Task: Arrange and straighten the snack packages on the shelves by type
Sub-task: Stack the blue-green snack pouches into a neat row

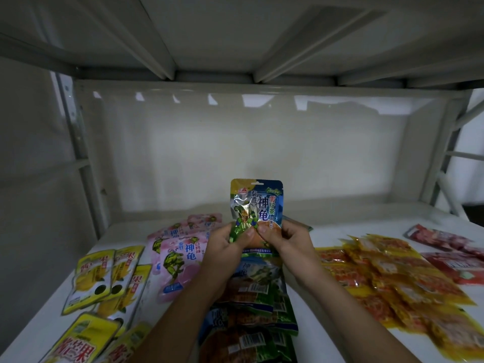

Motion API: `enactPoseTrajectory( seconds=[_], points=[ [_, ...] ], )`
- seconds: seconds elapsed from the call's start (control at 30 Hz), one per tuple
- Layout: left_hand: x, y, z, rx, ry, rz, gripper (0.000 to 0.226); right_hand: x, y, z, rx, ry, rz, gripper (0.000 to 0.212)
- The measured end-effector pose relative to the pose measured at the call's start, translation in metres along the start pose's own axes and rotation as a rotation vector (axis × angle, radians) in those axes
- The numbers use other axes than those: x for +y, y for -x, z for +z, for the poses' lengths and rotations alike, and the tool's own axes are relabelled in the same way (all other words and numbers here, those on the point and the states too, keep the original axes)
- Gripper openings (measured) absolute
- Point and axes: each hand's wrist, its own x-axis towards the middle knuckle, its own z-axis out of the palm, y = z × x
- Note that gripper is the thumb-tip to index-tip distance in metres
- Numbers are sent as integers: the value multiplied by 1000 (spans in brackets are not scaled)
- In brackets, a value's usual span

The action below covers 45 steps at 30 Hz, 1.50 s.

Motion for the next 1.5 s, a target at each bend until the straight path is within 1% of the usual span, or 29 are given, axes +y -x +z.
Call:
enactPoseTrajectory(
  seconds=[0.1, 0.17, 0.23, 0.33, 0.4, 0.47, 0.5, 0.57, 0.63, 0.7, 0.77, 0.87, 0.93, 0.97, 1.03, 1.07, 1.1, 1.13, 1.23, 1.37, 1.43, 1.5],
  points=[
    [3, 1, 0, 0, 93, -57, 15, 0, 2, 2, -16, 4, 10, 22],
    [4, 2, 0, 22, 100, -68, 14, 4, 2, 2, -59, 33, 58, 25],
    [4, 2, 1, 79, 70, -56, 10, 11, 2, 3, -86, 76, 83, 29],
    [3, -1, 0, 136, 43, -69, 10, 13, 5, 7, -76, 195, 22, 38],
    [4, -3, -2, 140, 123, -116, 10, 10, 6, 8, -80, 285, -54, 32],
    [5, -3, -4, 123, 199, -139, 18, 4, 8, 9, -101, 349, -118, 24],
    [6, -3, -5, 115, 214, -145, 21, 3, 8, 10, -110, 381, -143, 26],
    [5, -1, -5, 92, 213, -148, 22, 4, 7, 10, -120, 435, -175, 36],
    [7, 1, -3, 88, 207, -140, 19, 5, 7, 8, -117, 435, -150, 38],
    [8, 2, -2, 102, 177, -118, 17, 5, 7, 7, -110, 397, -86, 33],
    [8, 1, -2, 108, 132, -90, 15, 6, 7, 8, -106, 400, -48, 33],
    [8, 1, -2, 102, 71, -43, 10, 7, 5, 11, -63, 500, -110, 35],
    [11, 4, 0, 59, 35, -16, 11, 3, 6, 10, 13, 490, -175, 37],
    [12, 5, 2, 29, 6, -1, 13, 1, 5, 8, 53, 468, -205, 41],
    [12, 7, 5, -30, -89, 38, 20, -1, 2, 3, 123, 422, -270, 59],
    [9, 6, 5, -44, -150, 66, 24, -1, 0, 1, 139, 406, -290, 67],
    [7, 6, 5, -45, -203, 96, 28, 0, -1, -1, 143, 397, -294, 70],
    [6, 6, 4, -35, -239, 121, 30, 0, -1, -1, 140, 382, -282, 66],
    [4, 3, 2, 13, -229, 152, 26, -5, 1, 0, 108, 281, -186, 40],
    [2, 0, -1, -2, -173, 104, 26, -12, 2, 4, 88, 88, -37, 28],
    [4, 0, 0, -23, -93, 69, 24, -13, 2, 2, 90, 65, -10, 22],
    [5, 3, 0, -46, -81, 78, 22, -14, 2, 0, 86, 67, -1, 21]
  ],
)
